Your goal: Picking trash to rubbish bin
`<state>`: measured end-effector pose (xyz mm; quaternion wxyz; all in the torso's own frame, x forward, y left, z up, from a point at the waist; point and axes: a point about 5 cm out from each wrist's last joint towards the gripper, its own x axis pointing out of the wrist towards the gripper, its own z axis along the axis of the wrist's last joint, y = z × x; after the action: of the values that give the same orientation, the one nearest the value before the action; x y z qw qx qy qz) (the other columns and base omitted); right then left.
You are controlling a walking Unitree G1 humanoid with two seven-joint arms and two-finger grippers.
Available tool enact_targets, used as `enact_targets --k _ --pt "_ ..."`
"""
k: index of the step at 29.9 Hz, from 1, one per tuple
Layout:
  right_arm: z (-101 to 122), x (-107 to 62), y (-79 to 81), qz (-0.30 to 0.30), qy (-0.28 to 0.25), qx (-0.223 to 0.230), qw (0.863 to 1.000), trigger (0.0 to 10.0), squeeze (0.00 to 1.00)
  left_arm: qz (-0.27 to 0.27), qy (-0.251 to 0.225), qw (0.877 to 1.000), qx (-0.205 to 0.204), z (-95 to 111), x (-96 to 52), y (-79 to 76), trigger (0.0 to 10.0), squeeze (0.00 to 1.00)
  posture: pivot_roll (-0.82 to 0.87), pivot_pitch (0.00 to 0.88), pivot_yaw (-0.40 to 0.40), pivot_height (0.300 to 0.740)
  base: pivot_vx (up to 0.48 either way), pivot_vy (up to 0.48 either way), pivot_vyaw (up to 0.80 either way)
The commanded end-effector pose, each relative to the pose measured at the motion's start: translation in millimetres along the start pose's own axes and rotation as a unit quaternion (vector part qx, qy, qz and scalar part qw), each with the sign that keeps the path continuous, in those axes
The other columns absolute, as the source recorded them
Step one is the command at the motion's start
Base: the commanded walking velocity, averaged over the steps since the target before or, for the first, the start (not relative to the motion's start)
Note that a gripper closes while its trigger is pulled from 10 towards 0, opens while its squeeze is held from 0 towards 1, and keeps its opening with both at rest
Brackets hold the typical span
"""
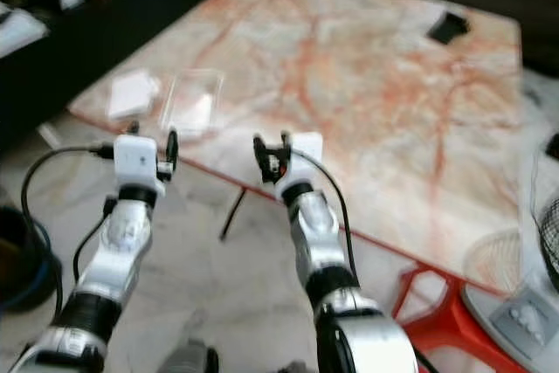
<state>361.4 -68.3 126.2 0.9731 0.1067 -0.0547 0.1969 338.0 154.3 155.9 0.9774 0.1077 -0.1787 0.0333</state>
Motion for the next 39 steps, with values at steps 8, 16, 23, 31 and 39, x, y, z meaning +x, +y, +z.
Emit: enact_targets --k 8,16,23,31,39 --pt "-0.4 -1.3 0.7 0.003 -0.003 0.004 1.0 10.0 0.0 0.01 -0.006 1.0 -0.023 7.3 2.2 1.6 10.0 0.0 0.13 0.176 -0.034 0.74 0.0 0.0 0.0" --pt "0.3 -0.5 2.5 0.008 -0.003 -0.002 1.0 10.0 0.0 0.024 -0.008 0.999 -0.025 12.4 6.6 7.0 10.0 0.0 0.13 0.178 -0.033 0.74 0.0 0.0 0.0" --pt "1.2 -0.1 3.2 0.011 -0.004 -0.008 1.0 10.0 0.0 0.032 -0.004 0.999 -0.029 11.3 4.4 9.7 10.0 0.0 0.13 0.18 -0.035 0.74 0.0 0.0 0.0" --pt "2.2 0.5 1.9 0.01 -0.003 -0.007 1.0 10.0 0.0 0.038 -0.003 0.998 -0.044 10.4 1.6 11.3 10.0 0.0 0.12 0.18 -0.041 0.74 -0.061 0.21 0.0" --pt "1.6 0.5 2.4 0.011 -0.001 -0.005 1.0 10.0 0.0 0.036 -0.002 0.999 -0.037 11.0 2.2 10.2 10.0 0.0 0.12 0.181 -0.043 0.74 0.0 0.097 0.0"
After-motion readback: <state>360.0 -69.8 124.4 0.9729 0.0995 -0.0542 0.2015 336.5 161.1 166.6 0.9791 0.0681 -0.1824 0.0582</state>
